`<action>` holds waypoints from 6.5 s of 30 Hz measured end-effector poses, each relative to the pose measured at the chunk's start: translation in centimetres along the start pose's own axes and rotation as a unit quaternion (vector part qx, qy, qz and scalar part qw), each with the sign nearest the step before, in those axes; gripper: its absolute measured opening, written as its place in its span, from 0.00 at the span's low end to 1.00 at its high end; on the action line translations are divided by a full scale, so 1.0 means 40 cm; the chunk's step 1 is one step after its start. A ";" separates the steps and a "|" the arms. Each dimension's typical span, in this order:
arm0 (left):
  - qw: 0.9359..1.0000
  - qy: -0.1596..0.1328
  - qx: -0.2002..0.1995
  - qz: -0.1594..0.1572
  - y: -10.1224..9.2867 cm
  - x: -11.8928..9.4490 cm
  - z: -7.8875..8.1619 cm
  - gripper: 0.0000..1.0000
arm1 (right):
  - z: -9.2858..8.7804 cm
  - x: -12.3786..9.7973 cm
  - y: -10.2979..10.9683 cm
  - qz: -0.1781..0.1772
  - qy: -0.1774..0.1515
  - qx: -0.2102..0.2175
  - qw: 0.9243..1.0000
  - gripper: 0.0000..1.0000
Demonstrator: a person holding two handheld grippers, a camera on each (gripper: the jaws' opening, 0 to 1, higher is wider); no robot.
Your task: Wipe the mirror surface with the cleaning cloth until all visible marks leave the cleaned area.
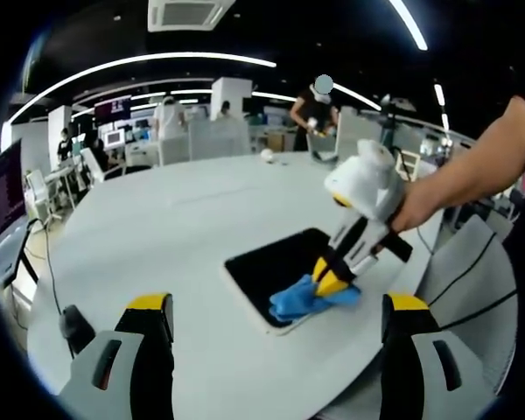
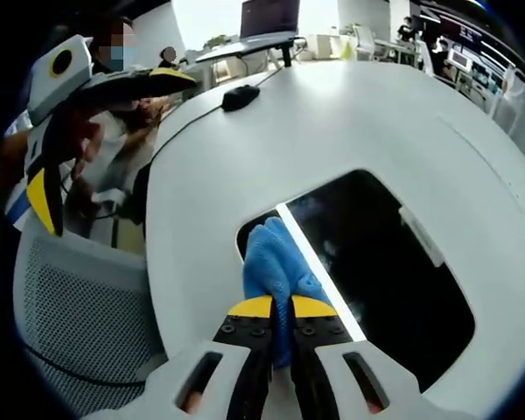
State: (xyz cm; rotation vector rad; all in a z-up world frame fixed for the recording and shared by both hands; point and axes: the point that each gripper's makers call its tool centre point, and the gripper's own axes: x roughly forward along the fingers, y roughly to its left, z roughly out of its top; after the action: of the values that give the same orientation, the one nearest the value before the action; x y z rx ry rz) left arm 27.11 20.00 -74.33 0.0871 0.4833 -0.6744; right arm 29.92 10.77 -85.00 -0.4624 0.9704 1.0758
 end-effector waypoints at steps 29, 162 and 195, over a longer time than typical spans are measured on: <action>1.000 0.000 0.002 -0.009 -0.016 0.026 0.002 0.99 | -0.060 -0.040 -0.028 0.013 0.024 0.007 1.000 0.01; 1.000 0.014 -0.025 0.007 0.017 0.023 -0.026 0.99 | 0.011 -0.045 -0.372 -0.041 0.018 0.035 0.998 0.00; 1.000 0.008 -0.011 0.000 -0.003 0.022 -0.004 0.99 | -0.045 -0.069 -0.291 -0.101 -0.018 0.061 0.993 0.00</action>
State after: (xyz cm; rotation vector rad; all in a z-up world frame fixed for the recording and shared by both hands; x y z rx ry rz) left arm 27.55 19.44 -74.85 0.0724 0.5068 -0.6681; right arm 39.13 2.93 -85.07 -0.4292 0.9309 0.8351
